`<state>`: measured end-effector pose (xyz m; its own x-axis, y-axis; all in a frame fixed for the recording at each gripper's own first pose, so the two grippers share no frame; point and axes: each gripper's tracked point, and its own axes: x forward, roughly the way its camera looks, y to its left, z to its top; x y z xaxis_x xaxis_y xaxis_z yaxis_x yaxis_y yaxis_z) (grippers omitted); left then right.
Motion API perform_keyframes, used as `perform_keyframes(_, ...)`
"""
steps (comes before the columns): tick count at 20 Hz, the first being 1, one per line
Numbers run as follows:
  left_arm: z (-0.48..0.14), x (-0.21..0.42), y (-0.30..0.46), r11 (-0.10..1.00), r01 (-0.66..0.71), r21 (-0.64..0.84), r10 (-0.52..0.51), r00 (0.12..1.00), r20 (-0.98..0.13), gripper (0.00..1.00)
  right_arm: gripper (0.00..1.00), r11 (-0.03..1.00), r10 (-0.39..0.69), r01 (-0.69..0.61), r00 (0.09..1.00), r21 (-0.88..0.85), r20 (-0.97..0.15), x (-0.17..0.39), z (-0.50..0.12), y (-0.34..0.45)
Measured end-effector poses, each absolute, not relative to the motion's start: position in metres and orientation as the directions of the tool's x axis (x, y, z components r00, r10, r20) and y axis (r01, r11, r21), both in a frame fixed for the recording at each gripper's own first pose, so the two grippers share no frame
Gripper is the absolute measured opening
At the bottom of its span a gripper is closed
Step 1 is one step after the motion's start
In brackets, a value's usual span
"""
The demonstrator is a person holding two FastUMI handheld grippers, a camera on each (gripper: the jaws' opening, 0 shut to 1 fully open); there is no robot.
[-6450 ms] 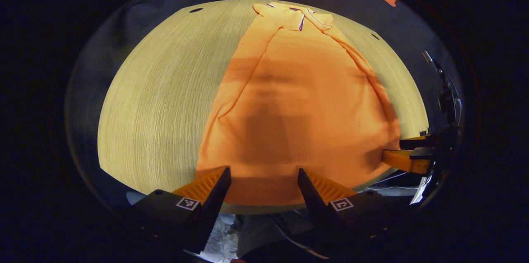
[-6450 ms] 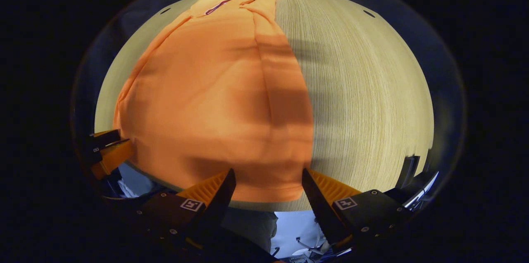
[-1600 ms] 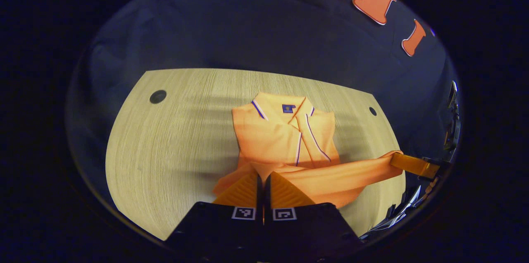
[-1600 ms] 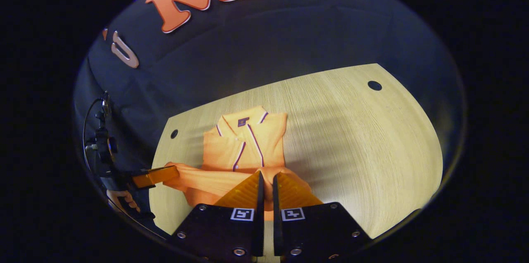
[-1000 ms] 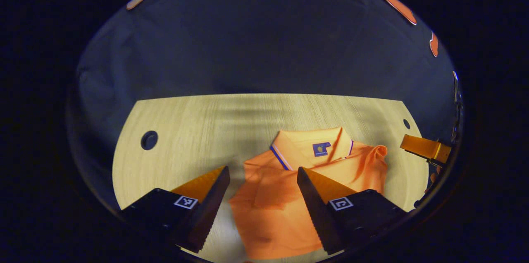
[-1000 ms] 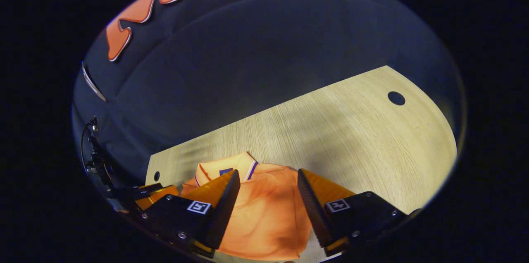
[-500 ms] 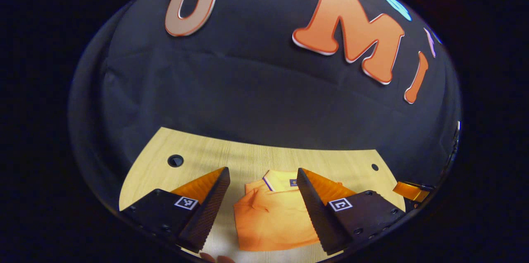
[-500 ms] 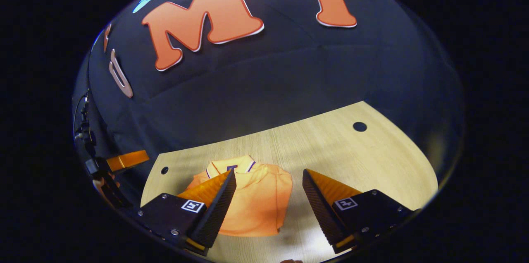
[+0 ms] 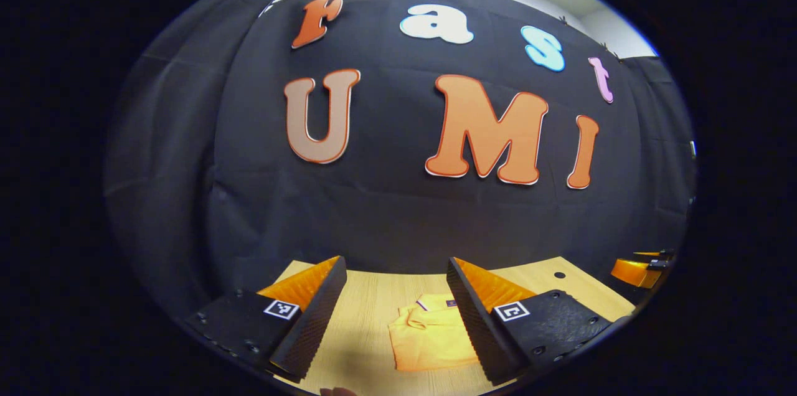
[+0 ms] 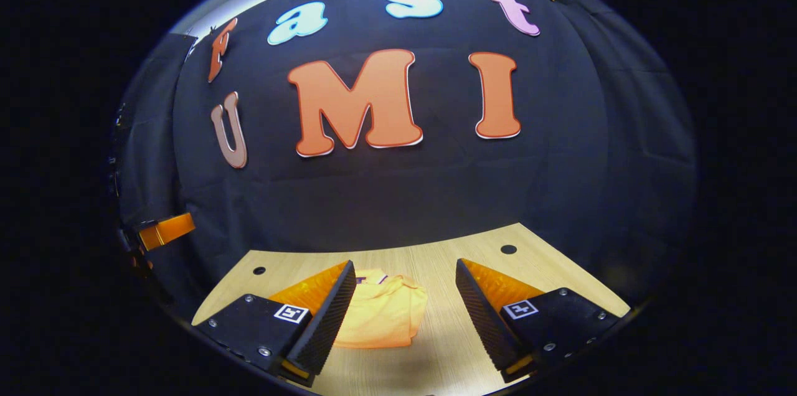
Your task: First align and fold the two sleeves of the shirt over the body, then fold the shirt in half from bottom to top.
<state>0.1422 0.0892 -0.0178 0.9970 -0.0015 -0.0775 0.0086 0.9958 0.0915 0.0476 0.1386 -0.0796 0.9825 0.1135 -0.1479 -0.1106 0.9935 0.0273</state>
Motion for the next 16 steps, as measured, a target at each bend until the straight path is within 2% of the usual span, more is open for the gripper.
perform_keyframes(3,-0.022,0.116,0.073,0.998,0.021,0.062,-0.015,0.995,-0.096,0.98,0.98,0.991,0.132,-0.128,0.983,0.041,-0.126,0.03,-0.07,0.135)
perform_keyframes(7,-0.009,0.092,0.056,0.996,-0.025,0.09,0.03,0.998,-0.05,0.97,0.97,0.982,0.186,-0.183,0.975,0.042,-0.117,0.009,-0.06,0.129)
perform_keyframes(10,0.001,0.076,0.028,0.999,-0.017,0.036,0.017,1.0,-0.015,0.98,0.97,0.973,0.229,-0.224,0.966,0.055,-0.122,-0.006,-0.054,0.12)
perform_keyframes(14,0.014,0.055,0.023,0.994,-0.104,0.024,0.103,0.994,0.049,0.97,0.97,0.966,0.259,-0.259,0.961,0.016,-0.1,-0.013,-0.046,0.097)
perform_keyframes(16,0.004,0.045,0.016,0.993,-0.12,0.004,0.12,0.993,0.018,0.98,0.97,0.962,0.272,-0.272,0.956,0.019,-0.109,-0.015,-0.045,0.091)
